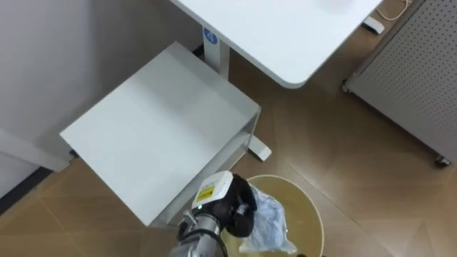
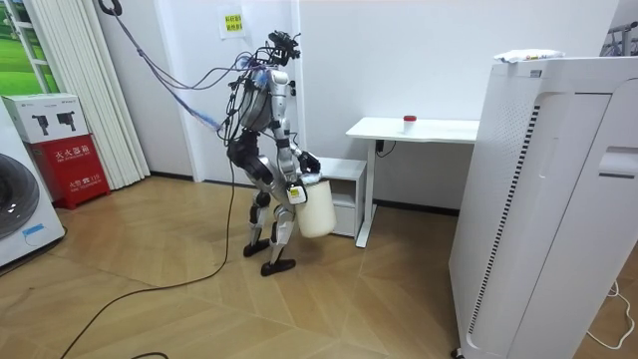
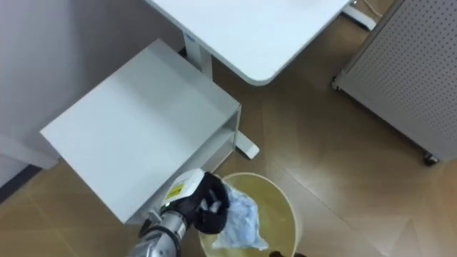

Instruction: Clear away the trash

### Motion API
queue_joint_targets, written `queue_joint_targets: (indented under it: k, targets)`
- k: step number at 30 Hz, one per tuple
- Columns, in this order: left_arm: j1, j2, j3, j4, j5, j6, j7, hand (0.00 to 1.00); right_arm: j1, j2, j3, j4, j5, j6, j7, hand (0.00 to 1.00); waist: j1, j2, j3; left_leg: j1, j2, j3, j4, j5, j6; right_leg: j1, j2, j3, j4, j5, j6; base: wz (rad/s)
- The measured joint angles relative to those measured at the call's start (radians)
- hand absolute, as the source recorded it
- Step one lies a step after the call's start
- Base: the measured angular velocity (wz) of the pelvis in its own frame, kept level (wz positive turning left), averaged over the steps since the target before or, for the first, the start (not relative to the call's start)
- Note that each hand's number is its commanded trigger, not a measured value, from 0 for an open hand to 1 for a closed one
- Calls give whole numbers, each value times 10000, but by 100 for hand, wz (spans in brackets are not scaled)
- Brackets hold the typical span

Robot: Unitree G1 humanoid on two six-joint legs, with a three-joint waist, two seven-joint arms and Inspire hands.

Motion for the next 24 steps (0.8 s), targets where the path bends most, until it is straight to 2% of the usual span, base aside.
queue_joint_targets:
  k: [1, 2, 3, 4, 10, 13, 19, 24]
  targets:
    - [55, 0, -106, -68, 4, -13, -5, 100, -4, 9, 14, -11, -72, 13, 23, 100, 0, -11, -7, 1, 16, -3, -7, 0, 0, 8, 23, 4, -17, 31, 1, -10]
    - [160, -25, -155, -129, 41, -44, -7, 65, -5, 19, 31, -12, -303, 27, 85, 100, 9, -49, -34, 24, 23, 8, -35, 0, 0, 13, 27, 8, -5, 61, 1, -9]
    - [242, -43, -290, -169, 50, -45, -5, 57, 0, 20, 32, -3, -499, 61, 86, 100, 11, -72, -67, 31, 24, 8, -38, 0, 0, 16, 26, 10, -16, 78, 1, -8]
    - [266, -45, -311, -170, 50, -45, -6, 0, 0, 19, 30, 1, -601, 115, 83, 100, 11, -84, -85, 35, 29, 19, -38, 0, 0, 20, 28, 19, -29, 82, 3, -4]
    - [365, -49, -318, -170, 42, -45, 1, 0, 42, 28, 37, -3, -705, 252, 82, 100, 29, -83, -105, 373, 85, 101, -298, 28, 44, 381, 148, 20, -497, 367, 60, -9]
    - [372, -56, -316, -166, 44, -44, 3, 0, 52, 29, 35, -17, -706, 331, 82, 100, 24, -94, -111, 475, 93, 257, -348, 103, 122, 421, 103, -8, -568, 512, 73, -11]
    - [445, -65, -577, -41, 35, -29, -50, 0, 68, 23, 31, -95, -677, 380, 59, 100, -20, -94, -111, 534, 26, 269, -383, 286, 237, 531, 61, -17, -832, 746, 130, -2]
    - [666, -49, -608, -41, 57, 23, -249, 0, 78, 73, 14, -96, -709, 386, 59, 100, -16, -158, -150, 581, -14, 264, -485, 355, 347, 590, 7, 7, -882, 903, 198, 0]
